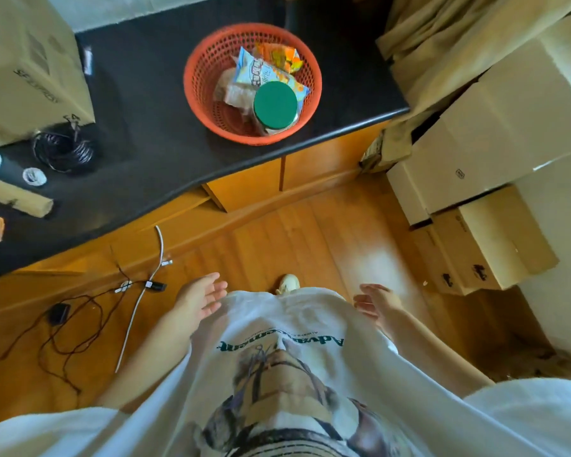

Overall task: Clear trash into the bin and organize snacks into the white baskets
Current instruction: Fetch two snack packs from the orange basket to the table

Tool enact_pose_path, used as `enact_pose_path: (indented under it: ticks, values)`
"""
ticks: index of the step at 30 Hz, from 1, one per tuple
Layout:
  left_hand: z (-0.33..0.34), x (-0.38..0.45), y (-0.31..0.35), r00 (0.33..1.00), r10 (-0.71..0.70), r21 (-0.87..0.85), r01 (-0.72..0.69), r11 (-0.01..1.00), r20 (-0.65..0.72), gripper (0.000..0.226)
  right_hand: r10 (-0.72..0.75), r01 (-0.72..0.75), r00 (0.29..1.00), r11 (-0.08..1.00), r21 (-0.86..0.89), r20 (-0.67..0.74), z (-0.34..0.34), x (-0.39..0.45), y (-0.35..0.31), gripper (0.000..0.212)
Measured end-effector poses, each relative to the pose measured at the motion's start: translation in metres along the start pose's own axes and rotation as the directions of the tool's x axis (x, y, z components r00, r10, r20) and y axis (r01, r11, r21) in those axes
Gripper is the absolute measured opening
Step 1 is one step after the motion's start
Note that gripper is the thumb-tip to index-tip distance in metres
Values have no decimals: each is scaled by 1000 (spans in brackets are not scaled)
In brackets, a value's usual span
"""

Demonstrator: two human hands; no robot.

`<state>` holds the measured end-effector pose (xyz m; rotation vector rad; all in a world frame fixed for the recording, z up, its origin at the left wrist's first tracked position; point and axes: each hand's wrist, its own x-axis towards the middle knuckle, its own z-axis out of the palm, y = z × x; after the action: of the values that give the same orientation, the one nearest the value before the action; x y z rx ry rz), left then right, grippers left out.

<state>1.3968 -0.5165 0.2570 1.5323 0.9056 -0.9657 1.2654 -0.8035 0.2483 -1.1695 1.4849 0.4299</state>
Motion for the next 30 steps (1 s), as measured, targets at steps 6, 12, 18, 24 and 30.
enact_pose_path:
  ticks: [6, 12, 18, 24, 30]
  values:
    - [-22, 21, 27, 993, -101, -121, 94, 988, -54, 38, -160, 173, 976, 982, -78, 150, 41, 11, -121, 11]
    - [-45, 47, 53, 971, -198, -180, 172, 969, -136, 18, -199, 229, 958, 964, -135, 205, 81, 22, -197, 12]
    - [-28, 71, 139, 972, -182, -171, 156, 973, -148, 29, -171, 194, 973, 970, -147, 158, 103, 32, -234, 21]
    - [25, 96, 242, 992, 90, -35, -93, 995, -89, 28, -216, 231, 972, 946, -226, 87, 112, 47, -268, 24]
    - [83, 114, 294, 961, 264, 85, -270, 959, 78, 20, -362, 360, 930, 866, -347, 62, 122, 85, -331, 23]
